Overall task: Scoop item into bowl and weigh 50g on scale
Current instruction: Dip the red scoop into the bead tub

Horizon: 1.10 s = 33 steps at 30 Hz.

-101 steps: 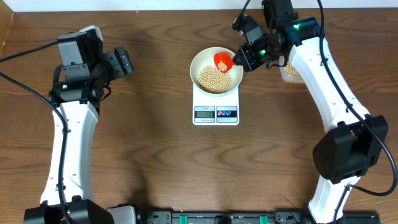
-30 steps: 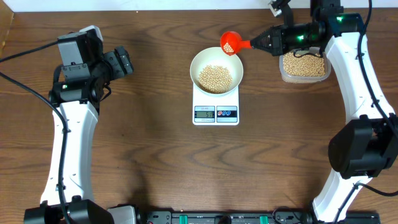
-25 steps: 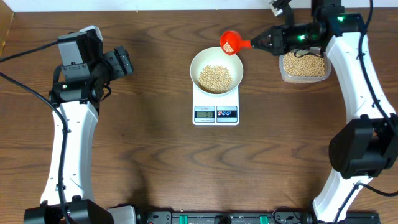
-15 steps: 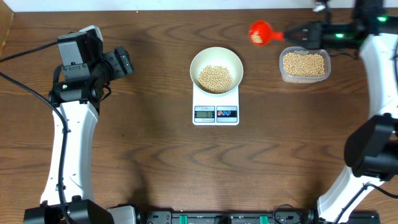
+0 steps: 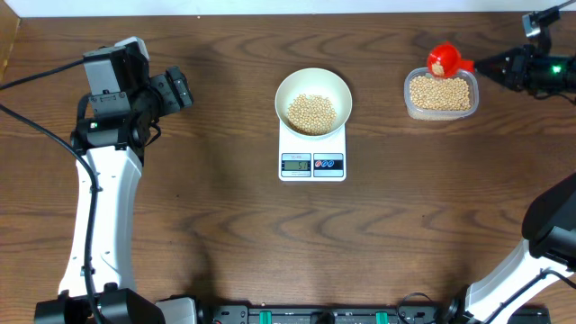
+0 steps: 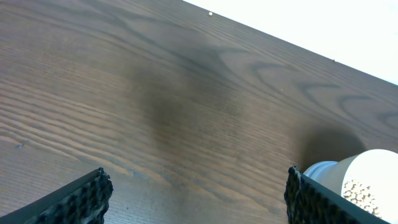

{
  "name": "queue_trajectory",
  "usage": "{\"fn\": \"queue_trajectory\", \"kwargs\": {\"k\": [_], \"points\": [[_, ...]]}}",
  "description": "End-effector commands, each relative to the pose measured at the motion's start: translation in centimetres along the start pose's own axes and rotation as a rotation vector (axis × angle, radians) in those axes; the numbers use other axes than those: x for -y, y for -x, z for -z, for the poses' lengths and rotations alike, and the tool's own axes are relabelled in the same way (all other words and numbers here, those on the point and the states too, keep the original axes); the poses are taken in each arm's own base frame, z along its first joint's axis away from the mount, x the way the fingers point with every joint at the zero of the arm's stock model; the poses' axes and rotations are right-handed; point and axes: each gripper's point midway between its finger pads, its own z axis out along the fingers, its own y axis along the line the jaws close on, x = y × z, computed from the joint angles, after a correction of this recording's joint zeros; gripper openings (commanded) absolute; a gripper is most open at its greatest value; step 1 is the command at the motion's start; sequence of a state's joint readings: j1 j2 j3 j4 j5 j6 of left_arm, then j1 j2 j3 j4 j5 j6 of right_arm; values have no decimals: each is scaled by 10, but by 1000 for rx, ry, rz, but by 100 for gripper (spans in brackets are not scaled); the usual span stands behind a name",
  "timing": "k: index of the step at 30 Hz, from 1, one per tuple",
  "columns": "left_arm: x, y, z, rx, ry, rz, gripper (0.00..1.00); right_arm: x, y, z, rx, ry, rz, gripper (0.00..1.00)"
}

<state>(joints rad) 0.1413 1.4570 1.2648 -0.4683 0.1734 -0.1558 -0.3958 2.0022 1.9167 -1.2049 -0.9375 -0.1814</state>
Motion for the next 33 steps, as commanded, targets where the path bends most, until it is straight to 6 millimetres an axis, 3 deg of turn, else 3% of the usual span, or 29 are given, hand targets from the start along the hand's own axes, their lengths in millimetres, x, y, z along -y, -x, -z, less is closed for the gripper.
{"fn": "queue_trajectory", "kwargs": {"k": [1,10,19,27,33], "points": [[-1,4,2,10,9,-13,91,10,-1,-4,-30,-113,48,1],[-2,4,2,11,10,-13,91,15,-12,-33,-128,-305,140,1],[-1,4,2,10,9,-13,91,11,-19,-46,-180,-410,192,1],[-1,4,2,10,9,-13,91,6,-13,-31,-150,-508,228,1],[-1,4,2,10,9,-13,91,-21,0,-22,-84,-608,346,1]]}}
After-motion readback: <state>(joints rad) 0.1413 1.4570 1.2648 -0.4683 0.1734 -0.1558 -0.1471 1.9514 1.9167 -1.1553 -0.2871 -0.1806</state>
